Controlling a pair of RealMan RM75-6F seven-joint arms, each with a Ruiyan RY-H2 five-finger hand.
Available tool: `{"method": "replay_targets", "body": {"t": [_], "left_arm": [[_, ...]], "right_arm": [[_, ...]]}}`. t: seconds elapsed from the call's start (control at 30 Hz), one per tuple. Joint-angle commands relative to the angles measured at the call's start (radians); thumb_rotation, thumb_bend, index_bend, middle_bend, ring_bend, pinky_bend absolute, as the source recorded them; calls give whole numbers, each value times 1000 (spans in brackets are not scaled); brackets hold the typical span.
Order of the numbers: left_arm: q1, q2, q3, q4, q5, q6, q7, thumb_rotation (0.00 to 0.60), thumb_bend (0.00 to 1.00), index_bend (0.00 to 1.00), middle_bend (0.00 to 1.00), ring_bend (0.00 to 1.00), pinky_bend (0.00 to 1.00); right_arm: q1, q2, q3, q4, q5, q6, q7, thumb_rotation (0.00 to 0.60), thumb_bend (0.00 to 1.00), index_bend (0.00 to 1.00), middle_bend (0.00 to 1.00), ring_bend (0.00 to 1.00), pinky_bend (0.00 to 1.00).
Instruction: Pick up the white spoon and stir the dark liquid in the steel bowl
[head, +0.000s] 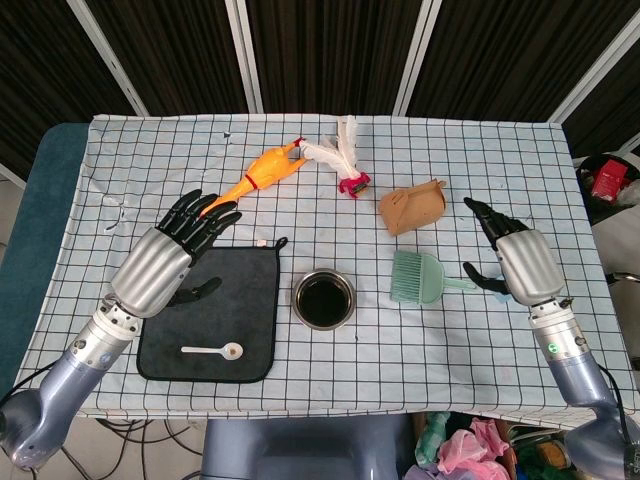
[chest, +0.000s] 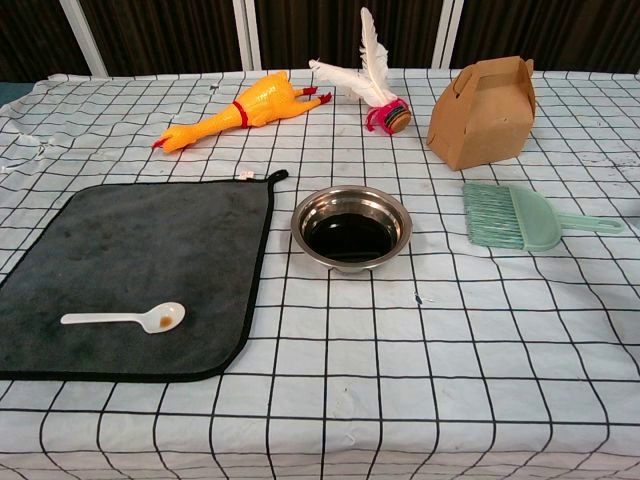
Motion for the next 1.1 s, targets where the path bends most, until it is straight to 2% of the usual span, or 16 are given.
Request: {"method": "replay_targets", "body": {"t": [0.03,0.43,0.83,0.9,1.0,1.1], "left_arm": [[0,3,5,-5,-14,-5,6,600,212,81,80,0,45],[-5,9,11,-5,-9,6,18,600,212,81,80,0,45],[52,39,66,0,16,54,12,600,211,77,85,0,54],[88,61,84,-4,15,86,46,600,212,75,92,1,67],[187,98,129,-24,2,180,132,600,212,79,104,8,100],[261,125,182,-31,-34,212,151,600,211,94,107,10,107]], "right_arm": [[0,1,-5,0,-2,0,-1,600,251,0,119,248,370],[-1,-1,-15,-1,0,15,-7,600,250,0,119,248,370],[-38,19,-50,-14,-12,47,-20,600,251,0,118,248,370],[-59,44,-68,-12,-23,62,-34,600,251,0,119,248,370],[-131,104,-122,-39,-29,99,-60,600,251,0,119,248,370],[-195,129,-163,-62,-27,141,-45,600,250,0,118,248,370]]}}
